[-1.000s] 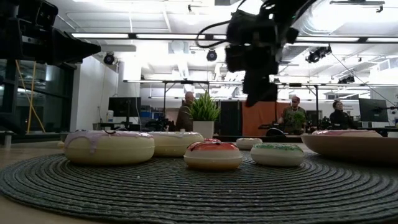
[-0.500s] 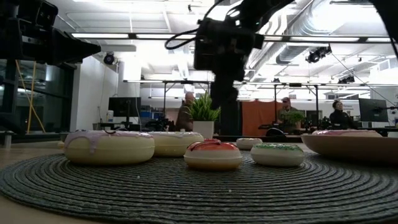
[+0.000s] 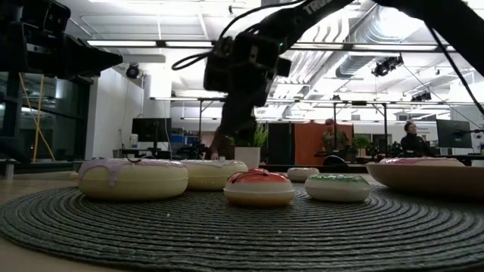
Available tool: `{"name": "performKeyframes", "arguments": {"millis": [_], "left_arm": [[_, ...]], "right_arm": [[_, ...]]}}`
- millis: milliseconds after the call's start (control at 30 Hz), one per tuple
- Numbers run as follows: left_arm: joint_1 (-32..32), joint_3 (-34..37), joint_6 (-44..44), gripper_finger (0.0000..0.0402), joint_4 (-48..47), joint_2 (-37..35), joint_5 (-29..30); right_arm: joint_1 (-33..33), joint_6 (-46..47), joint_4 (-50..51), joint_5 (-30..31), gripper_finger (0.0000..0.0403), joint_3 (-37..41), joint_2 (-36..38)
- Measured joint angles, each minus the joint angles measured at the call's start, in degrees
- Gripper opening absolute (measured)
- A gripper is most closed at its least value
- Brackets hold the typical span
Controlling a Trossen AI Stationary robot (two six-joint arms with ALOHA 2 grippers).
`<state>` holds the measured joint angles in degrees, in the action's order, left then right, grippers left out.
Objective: Pick & Place donuts
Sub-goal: Put the big white donut on the pink plate
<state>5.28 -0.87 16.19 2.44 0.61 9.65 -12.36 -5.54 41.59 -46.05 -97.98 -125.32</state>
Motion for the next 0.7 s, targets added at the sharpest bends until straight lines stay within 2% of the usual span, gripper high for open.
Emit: {"name": "performKeyframes", "arguments": {"millis": [200, 700], "left_arm": [[0.0, -0.01, 0.0, 0.0, 0.0, 0.01, -0.01], [0.0, -0.01, 0.0, 0.0, -0.04, 0.0, 0.0]], "right_arm": [[0.25, 0.5, 0.04, -0.42, 0.0167, -2.51, -3.72], [2.08, 0.43, 0.56, 0.15, 0.0168, -2.38, -6.3]]}}
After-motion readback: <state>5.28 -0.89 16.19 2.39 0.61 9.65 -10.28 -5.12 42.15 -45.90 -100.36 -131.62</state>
